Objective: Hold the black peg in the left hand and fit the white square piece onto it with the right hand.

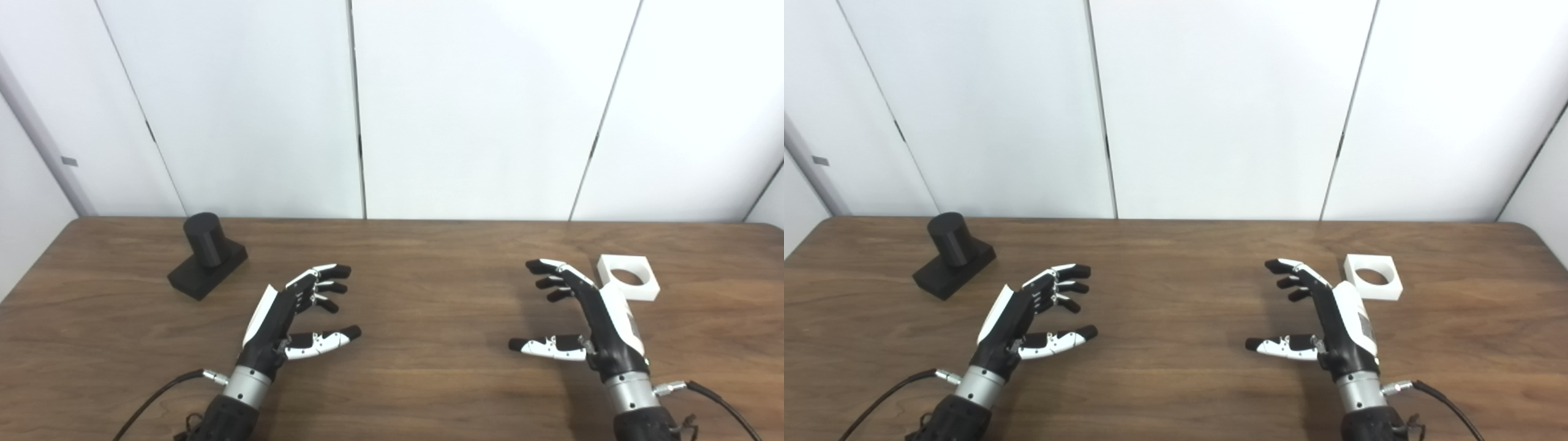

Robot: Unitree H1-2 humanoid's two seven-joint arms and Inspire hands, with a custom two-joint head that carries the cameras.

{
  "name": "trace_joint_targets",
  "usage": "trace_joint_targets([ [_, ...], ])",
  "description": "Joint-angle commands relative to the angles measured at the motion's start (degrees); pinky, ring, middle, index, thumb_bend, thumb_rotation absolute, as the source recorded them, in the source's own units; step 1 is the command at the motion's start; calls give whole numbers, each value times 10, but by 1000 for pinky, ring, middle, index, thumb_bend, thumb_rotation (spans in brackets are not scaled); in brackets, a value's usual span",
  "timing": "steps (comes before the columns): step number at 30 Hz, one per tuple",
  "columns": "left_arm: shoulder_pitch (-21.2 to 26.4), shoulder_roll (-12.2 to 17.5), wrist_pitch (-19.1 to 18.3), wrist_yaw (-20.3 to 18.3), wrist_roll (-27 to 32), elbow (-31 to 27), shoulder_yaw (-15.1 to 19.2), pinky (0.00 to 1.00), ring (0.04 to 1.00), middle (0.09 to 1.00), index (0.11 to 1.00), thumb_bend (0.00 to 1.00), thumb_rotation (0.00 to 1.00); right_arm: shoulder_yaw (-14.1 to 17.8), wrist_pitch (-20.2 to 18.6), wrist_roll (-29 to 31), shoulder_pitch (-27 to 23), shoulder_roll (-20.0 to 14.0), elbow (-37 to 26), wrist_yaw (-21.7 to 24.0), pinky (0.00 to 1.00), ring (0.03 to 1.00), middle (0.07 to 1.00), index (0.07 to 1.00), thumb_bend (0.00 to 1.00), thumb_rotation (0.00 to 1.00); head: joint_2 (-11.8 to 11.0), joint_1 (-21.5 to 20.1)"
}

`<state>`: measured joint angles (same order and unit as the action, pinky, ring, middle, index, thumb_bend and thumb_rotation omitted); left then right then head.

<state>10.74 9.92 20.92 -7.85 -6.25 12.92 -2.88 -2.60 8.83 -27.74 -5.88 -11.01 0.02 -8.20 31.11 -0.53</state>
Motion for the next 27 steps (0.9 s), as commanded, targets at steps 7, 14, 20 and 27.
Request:
trace_joint_targets([
  [7,14,8,16,1,5,-13,2,595,734,794,758,727,50,2,16,3,-14,-5,-20,-5,585,689,754,740,645,33,0,0],
  [14,17,6,20,0,7,-5,0,585,729,785,744,730,35,4,15,5,-15,-7,-17,-4,581,689,754,742,634,44,-7,32],
  [20,14,-8,-4,5,-3,-16,-7,601,750,790,752,746,78,12,15,22,-10,-18,-21,6,602,703,758,750,635,21,-16,96],
  [27,15,-23,4,21,-29,-4,-16,588,754,793,750,742,99,22,16,41,-6,-27,-23,13,586,706,759,742,645,0,-36,164],
])
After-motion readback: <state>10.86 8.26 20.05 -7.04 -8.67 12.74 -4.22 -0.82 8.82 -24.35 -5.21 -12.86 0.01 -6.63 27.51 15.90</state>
